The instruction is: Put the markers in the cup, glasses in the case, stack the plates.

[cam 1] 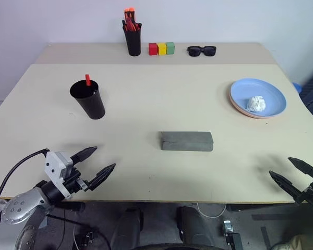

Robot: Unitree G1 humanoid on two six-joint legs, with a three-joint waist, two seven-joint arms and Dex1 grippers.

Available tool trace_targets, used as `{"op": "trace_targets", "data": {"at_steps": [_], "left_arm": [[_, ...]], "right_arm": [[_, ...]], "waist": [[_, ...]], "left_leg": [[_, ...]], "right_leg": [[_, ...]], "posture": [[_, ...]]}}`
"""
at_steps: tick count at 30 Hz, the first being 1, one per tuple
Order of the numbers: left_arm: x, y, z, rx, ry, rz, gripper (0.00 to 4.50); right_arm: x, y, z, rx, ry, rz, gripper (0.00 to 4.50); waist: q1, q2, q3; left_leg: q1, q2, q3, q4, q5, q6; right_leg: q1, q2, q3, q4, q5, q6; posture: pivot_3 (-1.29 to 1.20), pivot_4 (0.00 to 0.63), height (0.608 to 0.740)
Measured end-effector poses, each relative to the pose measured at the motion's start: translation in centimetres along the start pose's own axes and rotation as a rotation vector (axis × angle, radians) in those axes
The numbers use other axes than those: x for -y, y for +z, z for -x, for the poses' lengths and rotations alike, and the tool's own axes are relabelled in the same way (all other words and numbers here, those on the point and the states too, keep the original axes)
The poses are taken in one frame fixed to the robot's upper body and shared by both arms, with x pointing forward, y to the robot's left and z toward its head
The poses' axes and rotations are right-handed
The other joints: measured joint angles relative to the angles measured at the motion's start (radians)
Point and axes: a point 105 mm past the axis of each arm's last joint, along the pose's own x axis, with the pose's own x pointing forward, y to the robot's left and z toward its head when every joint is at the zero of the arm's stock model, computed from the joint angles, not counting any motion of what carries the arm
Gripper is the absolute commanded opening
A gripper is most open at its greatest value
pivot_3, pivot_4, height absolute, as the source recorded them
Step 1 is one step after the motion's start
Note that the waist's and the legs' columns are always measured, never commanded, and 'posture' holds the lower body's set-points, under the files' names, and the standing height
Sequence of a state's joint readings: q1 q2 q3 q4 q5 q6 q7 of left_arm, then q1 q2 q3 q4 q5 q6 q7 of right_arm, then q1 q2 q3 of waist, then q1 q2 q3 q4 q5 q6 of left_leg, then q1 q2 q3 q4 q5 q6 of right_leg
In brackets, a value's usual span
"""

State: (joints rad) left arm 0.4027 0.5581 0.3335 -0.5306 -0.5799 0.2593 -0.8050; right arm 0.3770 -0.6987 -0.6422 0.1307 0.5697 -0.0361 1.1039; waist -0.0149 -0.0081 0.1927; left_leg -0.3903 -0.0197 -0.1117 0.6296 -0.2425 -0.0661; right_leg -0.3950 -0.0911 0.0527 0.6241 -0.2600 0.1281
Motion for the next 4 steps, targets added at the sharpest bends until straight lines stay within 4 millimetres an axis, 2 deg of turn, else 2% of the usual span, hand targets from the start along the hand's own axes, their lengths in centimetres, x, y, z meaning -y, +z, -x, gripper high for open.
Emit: {"op": "trace_targets", "data": {"at_steps": [4], "left_arm": [[0.06, -0.56, 0.35, -0.017, 0.005, 0.016, 4.50]], "right_arm": [[-0.04, 0.18, 0.00, -0.002, -0.001, 0.004, 4.47]], "waist": [[0.000, 0.000, 0.000]], "left_leg": [[0.000, 0.000, 0.000, 0.000, 0.000, 0.000]], "right_leg": [[0.000, 0.000, 0.000, -0.002, -0.001, 0.001]], "posture": [[0.00, 0.150, 0.740]]}}
